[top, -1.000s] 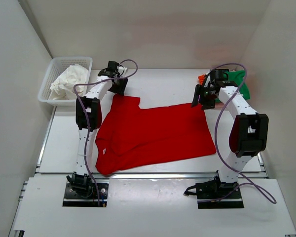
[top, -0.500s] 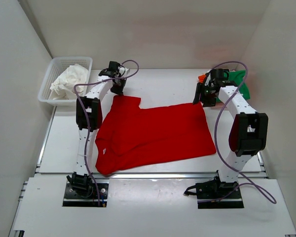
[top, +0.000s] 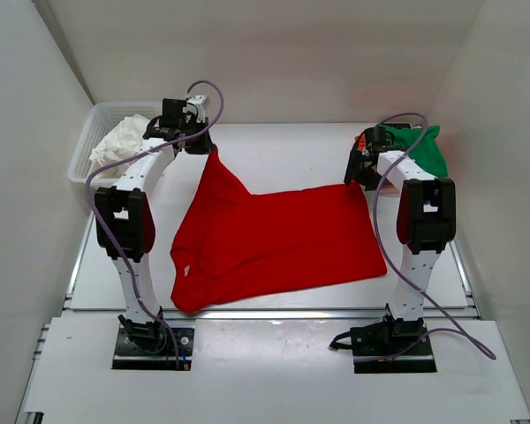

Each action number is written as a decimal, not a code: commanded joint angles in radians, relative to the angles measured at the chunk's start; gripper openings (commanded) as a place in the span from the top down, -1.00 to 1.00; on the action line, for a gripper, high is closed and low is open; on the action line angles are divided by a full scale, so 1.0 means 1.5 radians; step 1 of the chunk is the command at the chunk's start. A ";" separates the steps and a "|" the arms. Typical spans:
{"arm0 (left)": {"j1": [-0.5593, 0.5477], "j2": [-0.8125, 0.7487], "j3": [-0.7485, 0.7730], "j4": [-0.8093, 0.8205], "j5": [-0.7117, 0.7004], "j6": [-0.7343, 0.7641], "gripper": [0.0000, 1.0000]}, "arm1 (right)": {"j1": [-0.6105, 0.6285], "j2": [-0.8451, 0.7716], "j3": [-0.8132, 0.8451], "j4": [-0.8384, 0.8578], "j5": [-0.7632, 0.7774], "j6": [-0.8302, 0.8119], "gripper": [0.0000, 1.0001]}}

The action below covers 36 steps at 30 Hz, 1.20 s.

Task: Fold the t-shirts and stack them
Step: Grap the side of the flattened tshirt furthest away from the robot with both arms

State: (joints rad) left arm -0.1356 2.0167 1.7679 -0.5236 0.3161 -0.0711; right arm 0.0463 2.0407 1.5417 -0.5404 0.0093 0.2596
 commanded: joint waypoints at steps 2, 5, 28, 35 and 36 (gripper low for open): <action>-0.015 -0.015 -0.006 0.022 0.037 -0.020 1.00 | 0.008 0.021 0.047 0.049 0.061 0.019 -0.20; -0.013 -0.024 -0.016 0.026 0.049 -0.025 1.00 | 0.009 0.046 0.069 0.054 0.056 0.022 -0.20; 0.020 -0.142 -0.105 -0.003 0.036 -0.038 1.00 | -0.030 0.014 0.123 0.029 -0.037 -0.065 1.00; 0.027 -0.366 -0.373 0.055 0.021 -0.085 1.00 | -0.064 -0.076 -0.004 0.074 -0.086 -0.079 1.00; 0.025 -0.404 -0.403 0.057 0.011 -0.095 1.00 | -0.067 -0.087 -0.011 0.081 -0.090 -0.081 0.99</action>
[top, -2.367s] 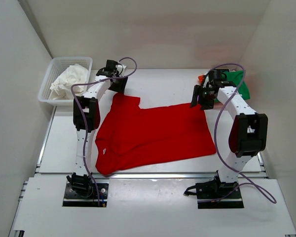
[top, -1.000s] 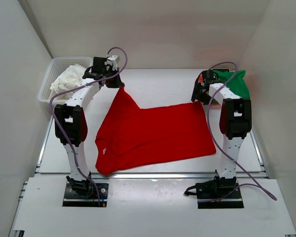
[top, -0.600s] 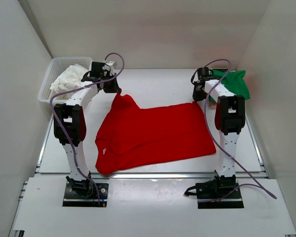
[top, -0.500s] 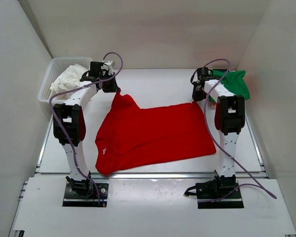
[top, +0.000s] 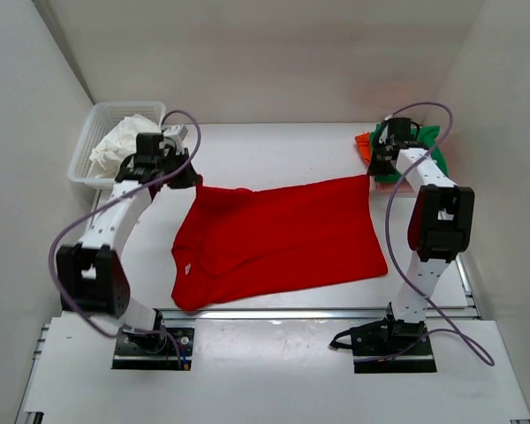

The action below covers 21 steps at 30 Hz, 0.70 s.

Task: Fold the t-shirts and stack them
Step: Grap the side of the flattened tshirt furthest away from the robot with both arms, then fold the other side of the tshirt into a rectangle

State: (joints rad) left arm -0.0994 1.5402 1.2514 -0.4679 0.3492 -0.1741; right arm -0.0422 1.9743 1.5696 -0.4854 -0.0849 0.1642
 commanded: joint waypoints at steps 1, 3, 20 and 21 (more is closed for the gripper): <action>-0.001 -0.099 -0.088 0.016 -0.017 -0.034 1.00 | -0.010 -0.049 -0.048 0.045 -0.036 -0.014 1.00; 0.000 -0.160 -0.132 0.015 -0.014 -0.047 1.00 | -0.012 -0.072 -0.086 0.056 -0.047 -0.016 1.00; 0.013 -0.437 -0.319 -0.109 -0.069 -0.149 1.00 | -0.065 -0.275 -0.358 0.103 -0.075 -0.015 1.00; 0.014 -0.440 -0.320 -0.124 -0.073 -0.155 1.00 | -0.074 -0.280 -0.365 0.098 -0.078 -0.011 0.99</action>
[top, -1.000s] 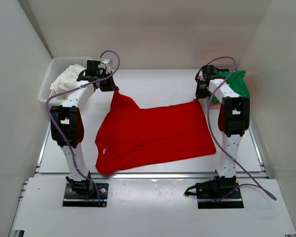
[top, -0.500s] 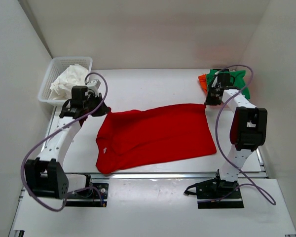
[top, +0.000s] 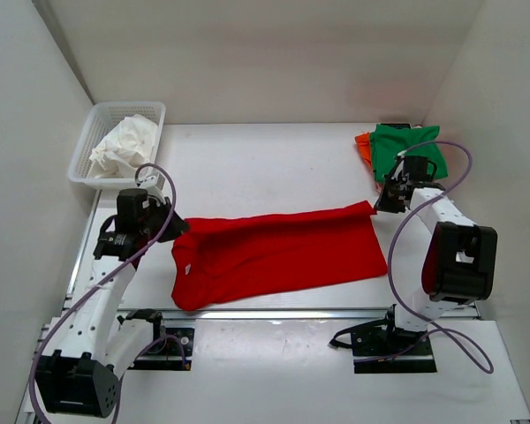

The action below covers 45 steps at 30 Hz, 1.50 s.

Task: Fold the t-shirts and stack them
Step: Fold the other side of the tshirt into a rectangle

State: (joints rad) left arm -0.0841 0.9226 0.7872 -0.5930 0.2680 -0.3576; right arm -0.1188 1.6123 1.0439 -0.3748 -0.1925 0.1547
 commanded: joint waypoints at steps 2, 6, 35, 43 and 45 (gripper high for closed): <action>0.003 -0.050 -0.022 -0.044 -0.022 -0.053 1.00 | -0.027 -0.054 -0.027 0.025 -0.006 -0.012 1.00; -0.006 -0.064 -0.036 -0.066 -0.010 -0.069 1.00 | -0.032 -0.080 -0.055 0.020 -0.008 -0.012 1.00; -0.070 -0.305 -0.118 -0.252 -0.013 -0.149 1.00 | -0.018 -0.071 -0.078 -0.037 0.030 -0.012 1.00; -0.074 -0.346 -0.136 -0.287 -0.018 -0.163 1.00 | -0.021 -0.085 -0.098 -0.065 0.043 -0.014 1.00; -0.075 -0.351 -0.145 -0.291 -0.015 -0.165 1.00 | -0.024 -0.090 -0.098 -0.068 0.051 -0.013 1.00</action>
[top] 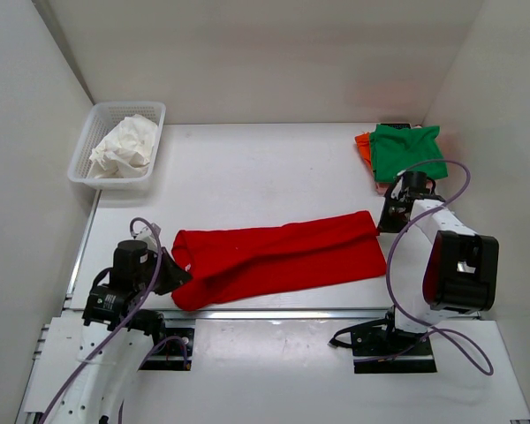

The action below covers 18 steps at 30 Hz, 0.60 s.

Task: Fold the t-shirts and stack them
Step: Fold the other side of the tshirt into a rectangle

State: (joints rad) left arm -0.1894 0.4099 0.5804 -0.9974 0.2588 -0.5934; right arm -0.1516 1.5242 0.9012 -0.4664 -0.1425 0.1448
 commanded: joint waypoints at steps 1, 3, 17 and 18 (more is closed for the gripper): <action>-0.007 -0.013 -0.020 -0.019 -0.005 -0.007 1.00 | -0.007 -0.035 -0.001 -0.022 0.022 -0.010 1.00; -0.002 -0.017 -0.026 -0.015 0.002 -0.011 1.00 | -0.008 -0.044 0.006 -0.032 0.028 -0.011 1.00; -0.012 -0.017 -0.059 0.036 0.024 -0.014 0.67 | -0.009 -0.083 0.000 -0.114 0.079 -0.013 0.65; -0.011 -0.006 -0.052 0.037 0.021 -0.011 0.47 | -0.009 -0.081 0.009 -0.121 0.094 -0.014 0.53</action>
State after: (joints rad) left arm -0.2016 0.3817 0.4805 -0.9863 0.2768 -0.6128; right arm -0.1543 1.3926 0.8906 -0.6094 -0.0731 0.1368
